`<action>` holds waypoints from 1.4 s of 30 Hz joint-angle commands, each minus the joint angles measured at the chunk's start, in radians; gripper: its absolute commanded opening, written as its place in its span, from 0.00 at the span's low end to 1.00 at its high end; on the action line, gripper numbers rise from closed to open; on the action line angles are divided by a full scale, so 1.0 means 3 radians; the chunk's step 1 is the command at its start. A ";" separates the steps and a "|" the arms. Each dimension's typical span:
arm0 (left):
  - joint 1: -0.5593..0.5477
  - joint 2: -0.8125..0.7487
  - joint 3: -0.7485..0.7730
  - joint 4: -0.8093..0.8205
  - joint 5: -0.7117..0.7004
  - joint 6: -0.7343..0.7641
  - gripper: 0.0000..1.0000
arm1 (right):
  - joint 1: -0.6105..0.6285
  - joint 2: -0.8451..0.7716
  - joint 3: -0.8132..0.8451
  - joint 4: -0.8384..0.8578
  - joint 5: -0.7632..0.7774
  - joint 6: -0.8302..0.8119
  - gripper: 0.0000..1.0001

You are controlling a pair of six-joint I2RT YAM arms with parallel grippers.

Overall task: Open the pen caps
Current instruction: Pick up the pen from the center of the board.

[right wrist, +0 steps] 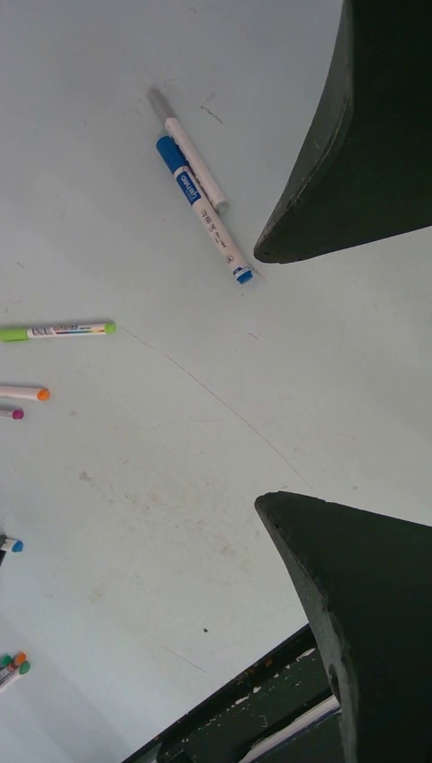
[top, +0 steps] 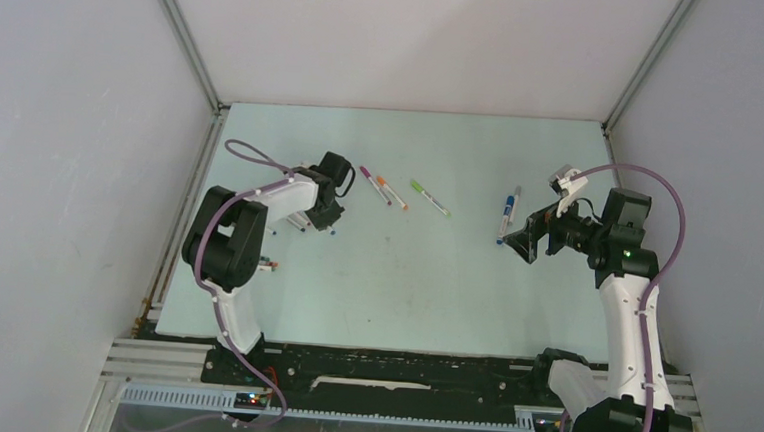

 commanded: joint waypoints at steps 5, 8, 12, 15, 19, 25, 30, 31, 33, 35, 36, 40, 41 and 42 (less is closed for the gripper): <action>-0.0012 -0.0298 0.0024 0.0140 0.0006 0.0363 0.10 | 0.0031 0.0000 0.0024 0.0040 -0.0024 -0.0021 1.00; -0.0042 -0.0417 -0.0055 0.0188 0.0021 0.0476 0.07 | 0.0035 0.0012 0.0023 0.0040 -0.0042 -0.0016 1.00; -0.0088 -0.0573 -0.0205 0.0278 0.0022 0.0619 0.04 | 0.0062 0.0046 0.0024 0.0040 -0.0114 0.0005 1.00; -0.0102 -0.0691 -0.0358 0.0457 0.0201 0.0742 0.00 | 0.0143 0.0110 0.0024 0.0040 -0.0209 0.0038 1.00; -0.0118 -0.0911 -0.0685 0.0916 0.0566 0.0857 0.00 | 0.0332 0.0217 -0.0007 0.0123 -0.0352 0.0148 1.00; -0.0159 -0.1293 -0.1290 0.1856 0.1107 0.1034 0.00 | 0.0561 0.0414 -0.0131 0.0533 -0.0674 0.0631 1.00; -0.0203 -0.1542 -0.1853 0.2873 0.1731 0.1064 0.00 | 0.0783 0.0599 -0.0295 0.1034 -0.0758 0.1100 1.00; -0.0227 -0.1567 -0.1940 0.3069 0.1815 0.1045 0.00 | 0.0821 0.0644 -0.0324 0.1144 -0.0758 0.1185 1.00; -0.0315 -0.1607 -0.2087 0.3418 0.1913 0.1000 0.00 | 0.0920 0.0697 -0.0394 0.1387 -0.0737 0.1306 1.00; -0.0436 -0.1627 -0.2163 0.3668 0.1955 0.0991 0.00 | 0.0986 0.0692 -0.0521 0.1711 -0.0707 0.1490 1.00; -0.0502 -0.1631 -0.2177 0.3763 0.1948 0.0993 0.00 | 0.1001 0.0682 -0.0600 0.1955 -0.0715 0.1635 1.00; -0.0777 -0.1602 -0.2168 0.4121 0.1991 0.1027 0.00 | 0.1004 0.0755 -0.0819 0.2762 -0.0640 0.2380 1.00; -0.0839 -0.1569 -0.2139 0.4187 0.2000 0.1028 0.00 | 0.1003 0.0798 -0.0831 0.2916 -0.0605 0.2570 1.00; -0.0894 -0.1544 -0.2110 0.4240 0.2007 0.1027 0.00 | 0.1000 0.0855 -0.0841 0.3083 -0.0581 0.2749 1.00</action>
